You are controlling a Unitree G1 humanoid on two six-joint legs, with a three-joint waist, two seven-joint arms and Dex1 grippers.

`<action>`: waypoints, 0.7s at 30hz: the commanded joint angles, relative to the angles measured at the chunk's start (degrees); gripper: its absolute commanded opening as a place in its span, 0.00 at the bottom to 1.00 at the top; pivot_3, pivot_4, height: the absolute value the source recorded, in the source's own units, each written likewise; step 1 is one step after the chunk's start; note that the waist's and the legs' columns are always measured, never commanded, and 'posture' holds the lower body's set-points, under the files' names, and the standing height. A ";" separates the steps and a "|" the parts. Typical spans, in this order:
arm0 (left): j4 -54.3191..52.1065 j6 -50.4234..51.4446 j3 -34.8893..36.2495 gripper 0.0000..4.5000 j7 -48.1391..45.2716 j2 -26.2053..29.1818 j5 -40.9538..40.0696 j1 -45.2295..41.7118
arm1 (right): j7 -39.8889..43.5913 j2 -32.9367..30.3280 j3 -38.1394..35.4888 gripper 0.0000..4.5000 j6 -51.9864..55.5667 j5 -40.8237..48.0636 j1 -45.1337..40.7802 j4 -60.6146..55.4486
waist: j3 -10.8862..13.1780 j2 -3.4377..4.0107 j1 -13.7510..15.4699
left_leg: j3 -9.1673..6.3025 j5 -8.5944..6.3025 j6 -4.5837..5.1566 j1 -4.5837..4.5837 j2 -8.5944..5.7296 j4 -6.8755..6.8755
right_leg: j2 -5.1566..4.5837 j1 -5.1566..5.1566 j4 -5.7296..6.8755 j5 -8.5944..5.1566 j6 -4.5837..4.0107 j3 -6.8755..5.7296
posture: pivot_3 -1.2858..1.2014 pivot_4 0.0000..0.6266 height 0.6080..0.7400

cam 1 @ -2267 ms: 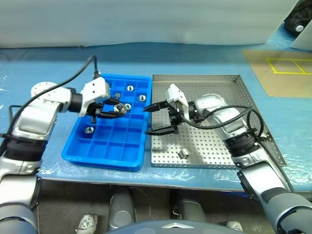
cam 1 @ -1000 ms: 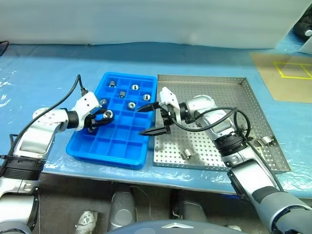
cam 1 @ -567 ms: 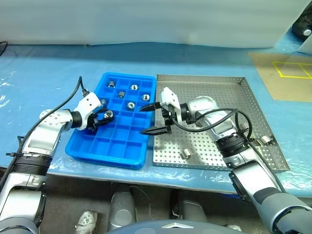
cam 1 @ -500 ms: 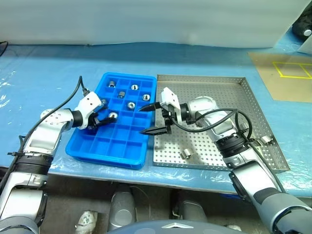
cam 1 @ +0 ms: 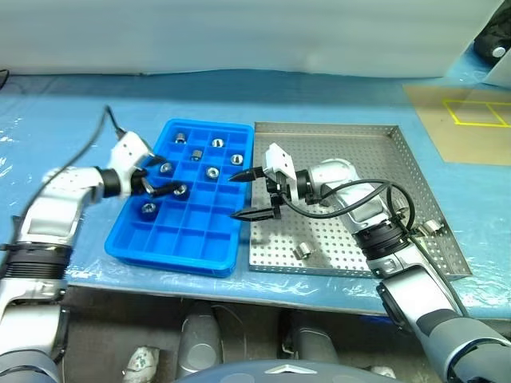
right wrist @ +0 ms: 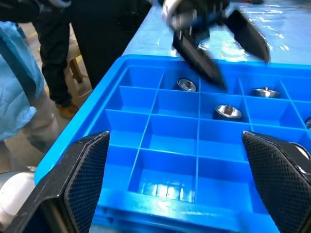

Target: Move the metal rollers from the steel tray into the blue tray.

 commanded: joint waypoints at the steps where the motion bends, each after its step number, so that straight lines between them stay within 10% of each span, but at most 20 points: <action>1: -5.24 2.49 4.07 0.95 -2.81 4.50 -3.17 2.12 | -0.54 1.61 -2.34 1.00 -0.84 1.42 -2.60 -0.57 | 0.00 0.00 -0.38 | 0.00 0.00 0.00 -0.01 0.00 -0.01 | 0.00 -0.01 0.00 -0.01 -0.01 0.00 | 0.58 0.24 1.00; 21: -18.81 5.07 7.65 0.95 2.12 3.69 -7.63 16.86 | 2.41 4.69 -3.28 1.00 -3.67 0.94 -6.62 5.91 | 0.01 -0.01 -0.17 | -0.05 0.00 0.00 -0.03 0.01 -0.08 | -0.01 0.00 -0.02 -0.04 -0.04 -0.08 | 0.62 0.24 1.00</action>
